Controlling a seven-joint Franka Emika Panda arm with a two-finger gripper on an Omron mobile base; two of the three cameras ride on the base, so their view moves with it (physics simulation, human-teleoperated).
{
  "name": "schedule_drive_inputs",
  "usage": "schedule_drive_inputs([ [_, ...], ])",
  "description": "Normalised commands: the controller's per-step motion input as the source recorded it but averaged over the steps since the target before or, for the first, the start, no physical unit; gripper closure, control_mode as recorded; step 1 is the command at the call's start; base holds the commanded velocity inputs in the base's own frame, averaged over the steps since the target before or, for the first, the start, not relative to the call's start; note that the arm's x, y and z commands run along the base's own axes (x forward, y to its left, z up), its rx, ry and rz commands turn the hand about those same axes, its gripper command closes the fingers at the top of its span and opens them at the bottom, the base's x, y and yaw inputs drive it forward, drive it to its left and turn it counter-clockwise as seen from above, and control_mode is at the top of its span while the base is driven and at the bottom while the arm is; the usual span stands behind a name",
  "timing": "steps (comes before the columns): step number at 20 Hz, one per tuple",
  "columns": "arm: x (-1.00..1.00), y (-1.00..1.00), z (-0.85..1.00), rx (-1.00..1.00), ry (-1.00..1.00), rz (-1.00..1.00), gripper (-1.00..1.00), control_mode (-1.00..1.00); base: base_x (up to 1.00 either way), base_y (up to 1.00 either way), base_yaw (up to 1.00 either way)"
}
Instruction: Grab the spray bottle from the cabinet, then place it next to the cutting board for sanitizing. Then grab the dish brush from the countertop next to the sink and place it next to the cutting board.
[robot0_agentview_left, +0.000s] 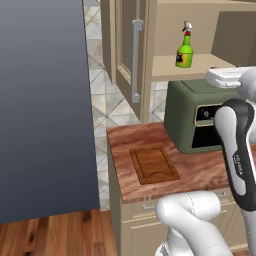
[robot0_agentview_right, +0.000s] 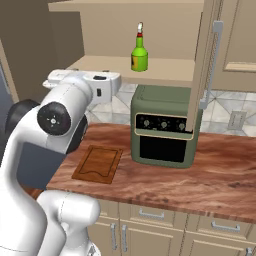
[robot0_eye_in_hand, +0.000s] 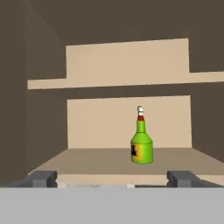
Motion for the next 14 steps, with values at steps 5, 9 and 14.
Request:
schedule_drive_inputs([
  [5,0.06,-0.20,0.42,0.01,0.00,0.00,-1.00,-1.00,0.00,0.00,0.00],
  [9,0.21,-0.30,0.15,0.01,0.02,0.00,-1.00,-1.00,0.00,0.00,0.00],
  [14,0.41,-0.02,0.01,0.00,0.00,0.00,-1.00,-1.00,0.00,0.00,0.00],
])
